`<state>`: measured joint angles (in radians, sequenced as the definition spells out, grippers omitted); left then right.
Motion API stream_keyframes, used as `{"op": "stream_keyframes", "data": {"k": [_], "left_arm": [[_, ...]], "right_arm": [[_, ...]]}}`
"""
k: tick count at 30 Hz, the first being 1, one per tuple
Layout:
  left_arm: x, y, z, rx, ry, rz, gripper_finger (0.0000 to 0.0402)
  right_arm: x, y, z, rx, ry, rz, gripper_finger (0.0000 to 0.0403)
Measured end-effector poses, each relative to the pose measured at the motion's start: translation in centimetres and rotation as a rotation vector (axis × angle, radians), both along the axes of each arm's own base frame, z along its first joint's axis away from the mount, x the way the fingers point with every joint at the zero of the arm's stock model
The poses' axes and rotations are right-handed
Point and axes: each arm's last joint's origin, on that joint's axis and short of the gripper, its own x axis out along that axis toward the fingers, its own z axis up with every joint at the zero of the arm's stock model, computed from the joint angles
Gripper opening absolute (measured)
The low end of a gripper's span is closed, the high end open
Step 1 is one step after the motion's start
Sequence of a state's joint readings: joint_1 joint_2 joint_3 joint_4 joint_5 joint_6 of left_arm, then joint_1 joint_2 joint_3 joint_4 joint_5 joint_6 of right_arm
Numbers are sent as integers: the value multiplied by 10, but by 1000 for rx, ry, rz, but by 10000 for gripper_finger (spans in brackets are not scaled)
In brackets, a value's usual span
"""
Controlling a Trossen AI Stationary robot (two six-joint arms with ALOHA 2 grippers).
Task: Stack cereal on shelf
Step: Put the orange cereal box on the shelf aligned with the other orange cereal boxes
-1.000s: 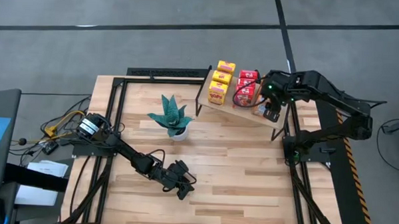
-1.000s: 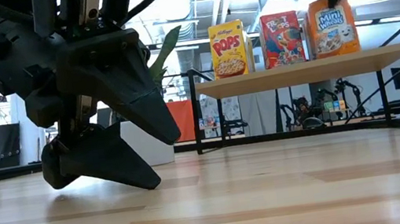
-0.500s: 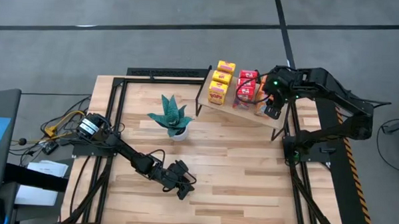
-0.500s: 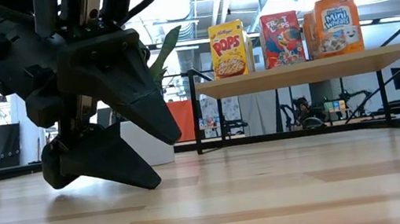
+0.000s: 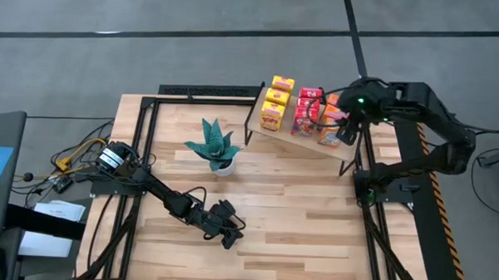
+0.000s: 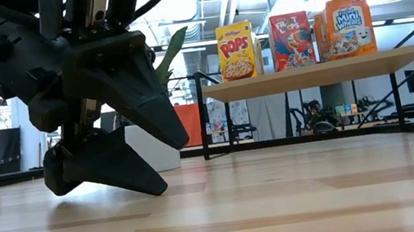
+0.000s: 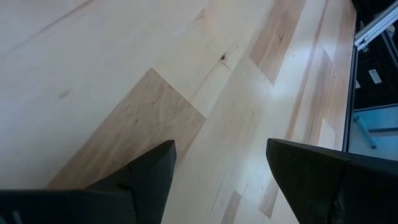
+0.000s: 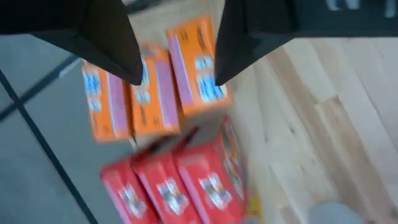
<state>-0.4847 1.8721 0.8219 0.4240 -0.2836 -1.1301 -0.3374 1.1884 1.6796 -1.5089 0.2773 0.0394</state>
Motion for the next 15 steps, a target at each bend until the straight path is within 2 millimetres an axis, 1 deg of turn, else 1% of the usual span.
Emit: {"op": "stream_keyframes", "data": {"k": [2, 4, 8, 11, 13, 15], "left_arm": [[0, 0, 0, 1, 0, 2, 249], [0, 0, 0, -4, 0, 8, 249], [0, 0, 0, -2, 1, 13, 249], [0, 0, 0, -1, 2, 14, 249], [0, 1, 0, 1, 2, 18, 249], [0, 1, 0, 3, 2, 21, 249]], "right_arm": [[-10, 5, 1, 7, 7, -40, 211], [-19, 12, -1, 12, 3, -48, 178], [-41, 27, -4, 33, -71, -50, 87], [-56, 33, -15, 55, -105, -98, 23], [-62, 35, -25, 69, -105, -131, 12], [-65, 35, -36, 91, -97, -168, 22]]}}
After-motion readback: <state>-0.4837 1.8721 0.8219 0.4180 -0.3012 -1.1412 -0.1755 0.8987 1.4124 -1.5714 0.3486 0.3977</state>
